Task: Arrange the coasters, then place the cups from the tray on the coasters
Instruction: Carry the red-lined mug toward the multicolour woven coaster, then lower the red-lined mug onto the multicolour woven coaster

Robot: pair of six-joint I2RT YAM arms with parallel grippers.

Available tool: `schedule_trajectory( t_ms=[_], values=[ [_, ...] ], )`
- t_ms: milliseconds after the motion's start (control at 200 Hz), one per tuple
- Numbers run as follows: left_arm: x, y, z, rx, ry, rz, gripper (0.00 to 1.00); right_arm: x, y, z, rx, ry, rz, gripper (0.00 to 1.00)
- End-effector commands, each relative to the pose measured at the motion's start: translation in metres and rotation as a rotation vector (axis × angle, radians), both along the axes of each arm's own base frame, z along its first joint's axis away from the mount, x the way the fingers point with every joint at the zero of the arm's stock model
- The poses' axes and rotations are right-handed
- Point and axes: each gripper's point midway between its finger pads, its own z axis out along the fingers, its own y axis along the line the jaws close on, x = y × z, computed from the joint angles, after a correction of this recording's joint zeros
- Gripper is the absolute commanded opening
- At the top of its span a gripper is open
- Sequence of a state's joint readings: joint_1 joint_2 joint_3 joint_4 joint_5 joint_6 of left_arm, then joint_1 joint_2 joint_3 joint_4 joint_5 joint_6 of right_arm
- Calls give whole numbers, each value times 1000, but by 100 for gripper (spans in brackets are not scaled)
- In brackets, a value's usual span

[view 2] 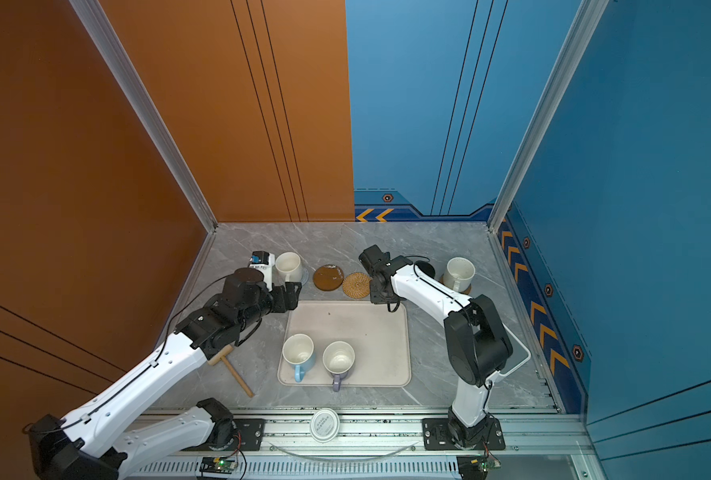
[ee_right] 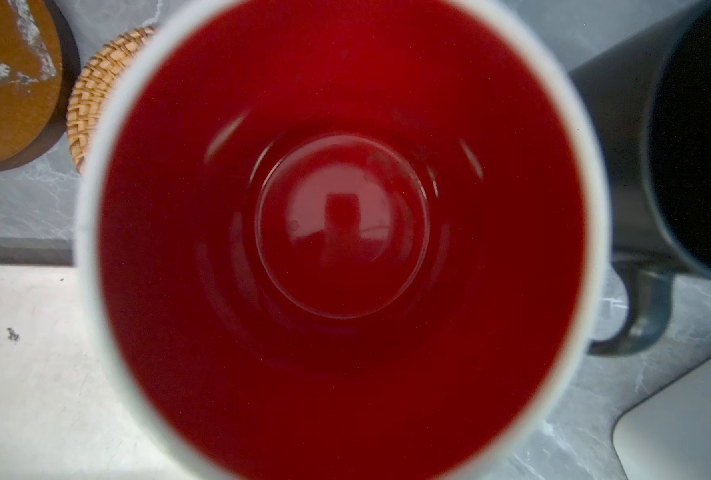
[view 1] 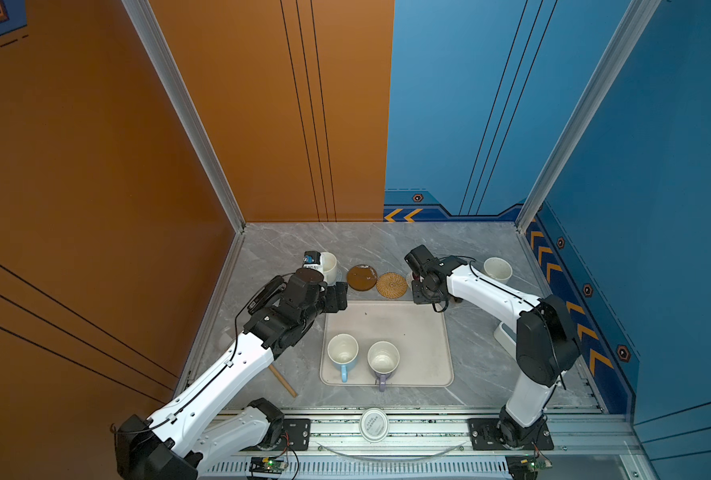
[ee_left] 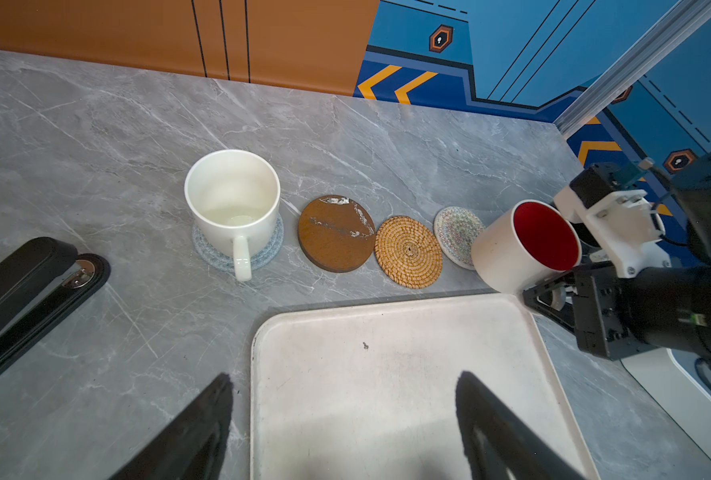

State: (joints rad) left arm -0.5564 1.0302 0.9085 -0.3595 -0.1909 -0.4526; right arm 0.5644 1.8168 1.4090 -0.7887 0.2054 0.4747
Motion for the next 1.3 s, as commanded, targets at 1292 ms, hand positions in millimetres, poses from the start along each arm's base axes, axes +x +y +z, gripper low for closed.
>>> schedule_trajectory(
  t_ms=[1292],
  values=[
    [9, 11, -2, 43, 25, 49, 85, 77, -9, -12, -2, -57, -5, 0]
  ],
)
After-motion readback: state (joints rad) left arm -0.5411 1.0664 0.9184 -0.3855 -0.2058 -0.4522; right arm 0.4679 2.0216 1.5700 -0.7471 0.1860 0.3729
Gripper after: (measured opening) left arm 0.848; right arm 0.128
